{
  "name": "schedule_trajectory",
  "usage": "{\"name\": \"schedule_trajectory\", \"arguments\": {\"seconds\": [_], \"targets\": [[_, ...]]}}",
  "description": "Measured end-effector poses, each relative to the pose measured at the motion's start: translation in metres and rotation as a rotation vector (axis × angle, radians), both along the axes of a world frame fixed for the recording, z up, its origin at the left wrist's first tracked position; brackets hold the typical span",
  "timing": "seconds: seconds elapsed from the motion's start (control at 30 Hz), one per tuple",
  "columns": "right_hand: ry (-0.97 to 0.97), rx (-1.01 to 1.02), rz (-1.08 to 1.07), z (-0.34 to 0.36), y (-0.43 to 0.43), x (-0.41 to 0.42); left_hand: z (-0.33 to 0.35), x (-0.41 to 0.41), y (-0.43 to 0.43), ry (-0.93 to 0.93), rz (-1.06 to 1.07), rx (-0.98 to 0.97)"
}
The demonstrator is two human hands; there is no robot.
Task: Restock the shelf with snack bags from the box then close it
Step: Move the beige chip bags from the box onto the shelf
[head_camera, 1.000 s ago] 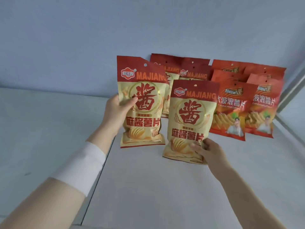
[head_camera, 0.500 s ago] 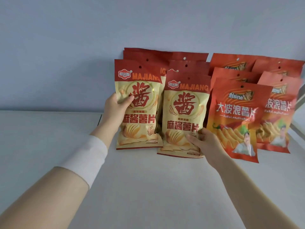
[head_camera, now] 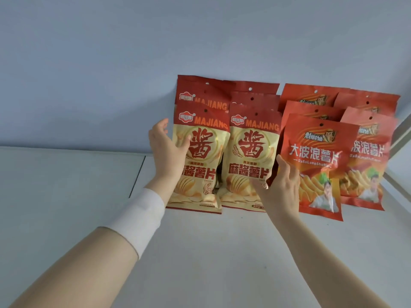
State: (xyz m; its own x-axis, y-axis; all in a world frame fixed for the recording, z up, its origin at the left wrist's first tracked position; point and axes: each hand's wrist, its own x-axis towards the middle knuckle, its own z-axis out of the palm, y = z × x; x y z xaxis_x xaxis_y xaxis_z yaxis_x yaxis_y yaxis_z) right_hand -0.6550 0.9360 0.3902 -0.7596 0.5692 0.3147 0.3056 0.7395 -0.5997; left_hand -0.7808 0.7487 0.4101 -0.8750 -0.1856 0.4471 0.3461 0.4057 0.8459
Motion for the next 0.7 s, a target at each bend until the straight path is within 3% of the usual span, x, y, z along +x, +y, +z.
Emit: {"name": "schedule_trajectory", "arguments": {"seconds": [0.07, 0.13, 0.23, 0.3, 0.47, 0.7], "targets": [[0.000, 0.163, 0.058, 0.011, -0.009, 0.008, 0.012, 0.017, -0.016, 0.064, 0.004, -0.188], [-0.047, 0.282, 0.162, 0.023, -0.025, 0.017, 0.024, 0.042, -0.038, 0.107, -0.039, -0.496], [-0.137, 0.411, 0.380, 0.035, -0.060, 0.037, 0.038, 0.092, -0.076, 0.074, -0.047, -1.065], [-0.160, 0.485, 0.534, 0.037, -0.088, 0.054, 0.041, 0.132, -0.104, 0.012, 0.002, -1.272], [-0.200, 0.586, 0.813, 0.038, -0.168, 0.107, 0.039, 0.233, -0.188, -0.225, 0.131, -1.458], [-0.159, 0.646, 1.091, 0.044, -0.311, 0.180, 0.039, 0.367, -0.323, -0.431, 0.343, -1.512]]}}
